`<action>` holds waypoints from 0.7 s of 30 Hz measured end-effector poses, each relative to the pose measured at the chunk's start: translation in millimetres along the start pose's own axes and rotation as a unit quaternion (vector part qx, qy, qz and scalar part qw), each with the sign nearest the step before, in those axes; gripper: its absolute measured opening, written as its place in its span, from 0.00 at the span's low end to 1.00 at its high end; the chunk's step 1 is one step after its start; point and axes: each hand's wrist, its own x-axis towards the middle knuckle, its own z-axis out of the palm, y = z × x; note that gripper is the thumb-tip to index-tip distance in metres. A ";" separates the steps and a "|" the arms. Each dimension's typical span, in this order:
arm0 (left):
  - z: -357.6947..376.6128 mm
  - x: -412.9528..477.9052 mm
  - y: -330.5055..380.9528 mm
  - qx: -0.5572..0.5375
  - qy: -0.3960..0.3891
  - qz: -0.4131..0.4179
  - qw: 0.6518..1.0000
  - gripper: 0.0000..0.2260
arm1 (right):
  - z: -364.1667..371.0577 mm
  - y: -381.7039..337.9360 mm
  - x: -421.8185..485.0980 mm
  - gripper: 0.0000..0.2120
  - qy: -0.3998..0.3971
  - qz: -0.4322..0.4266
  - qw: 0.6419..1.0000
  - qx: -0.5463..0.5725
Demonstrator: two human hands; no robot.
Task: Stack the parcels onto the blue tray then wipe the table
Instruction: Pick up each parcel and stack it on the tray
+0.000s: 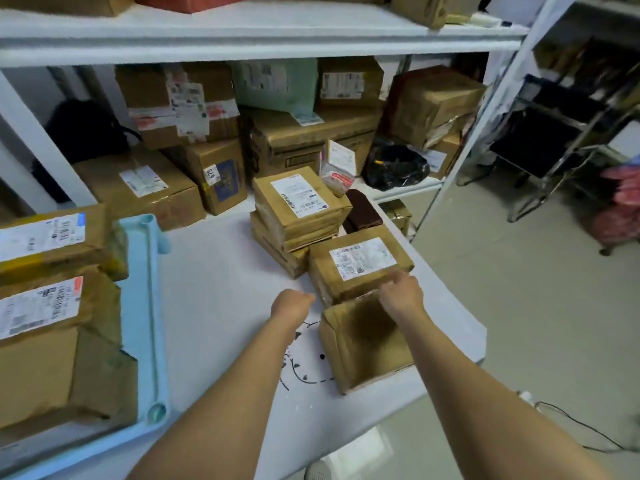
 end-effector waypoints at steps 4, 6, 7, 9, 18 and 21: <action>27.5 -1.2 -8.1 -0.046 -0.072 -0.100 0.991 0.14 | -17.7 31.1 15.3 0.22 -0.006 0.112 0.991 -0.071; 36.3 -0.7 -13.7 -0.049 -0.095 -0.134 0.985 0.20 | -22.2 44.5 22.2 0.25 -0.035 0.153 0.983 -0.093; 40.2 0.0 -17.2 -0.061 -0.105 -0.151 0.981 0.22 | -22.9 50.5 24.7 0.26 -0.064 0.160 0.980 -0.101; 45.7 2.8 -24.3 -0.094 -0.129 -0.165 0.973 0.22 | -23.0 54.8 24.9 0.24 -0.121 0.145 0.976 -0.111; -14.2 4.3 -34.0 -0.137 -0.040 -0.138 0.980 0.16 | 5.0 22.4 -4.2 0.19 -0.234 0.119 0.959 -0.107; -48.1 -1.5 -34.6 -0.130 0.005 -0.109 0.986 0.20 | 18.7 4.1 -22.2 0.20 -0.285 0.141 0.946 -0.057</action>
